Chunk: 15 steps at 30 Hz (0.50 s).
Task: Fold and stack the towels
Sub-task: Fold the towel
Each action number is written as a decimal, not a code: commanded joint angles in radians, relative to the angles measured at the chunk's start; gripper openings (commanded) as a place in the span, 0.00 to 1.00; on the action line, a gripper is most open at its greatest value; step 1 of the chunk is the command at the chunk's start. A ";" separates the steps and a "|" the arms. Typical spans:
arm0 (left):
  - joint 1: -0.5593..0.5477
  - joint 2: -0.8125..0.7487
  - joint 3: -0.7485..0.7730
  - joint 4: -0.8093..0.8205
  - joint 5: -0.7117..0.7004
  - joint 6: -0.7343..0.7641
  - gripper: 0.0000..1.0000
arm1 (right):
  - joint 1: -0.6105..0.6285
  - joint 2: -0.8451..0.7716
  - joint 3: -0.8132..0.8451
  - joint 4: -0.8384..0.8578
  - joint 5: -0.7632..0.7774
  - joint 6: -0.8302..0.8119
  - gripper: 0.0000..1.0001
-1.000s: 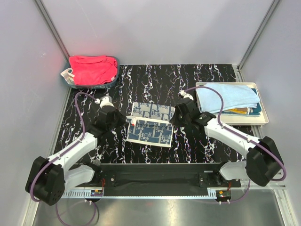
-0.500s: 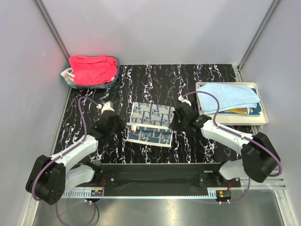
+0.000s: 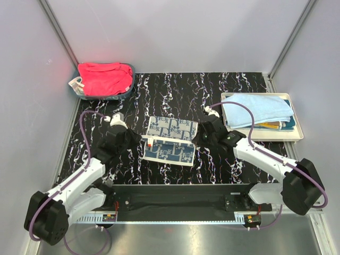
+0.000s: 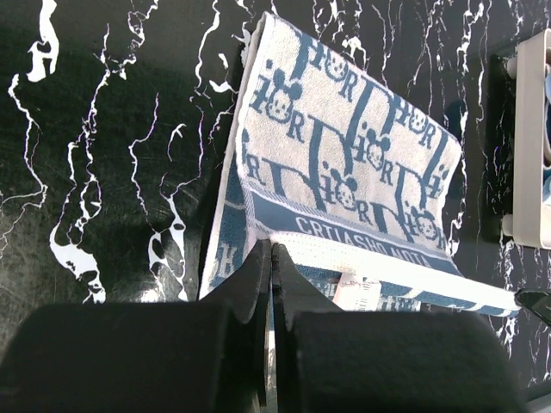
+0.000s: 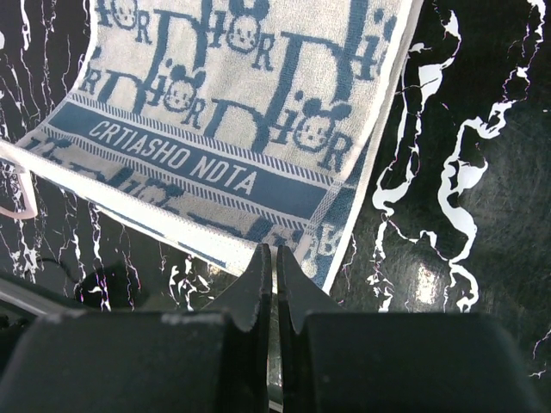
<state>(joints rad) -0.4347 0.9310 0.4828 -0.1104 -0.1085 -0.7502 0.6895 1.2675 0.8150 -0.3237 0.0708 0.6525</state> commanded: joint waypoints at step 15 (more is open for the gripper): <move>0.005 0.051 -0.062 0.054 -0.003 0.002 0.00 | 0.013 0.009 -0.068 0.011 0.032 0.030 0.00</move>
<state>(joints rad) -0.4351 0.9760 0.4377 -0.1024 -0.0826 -0.7536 0.6983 1.2709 0.7734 -0.3115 0.0673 0.6765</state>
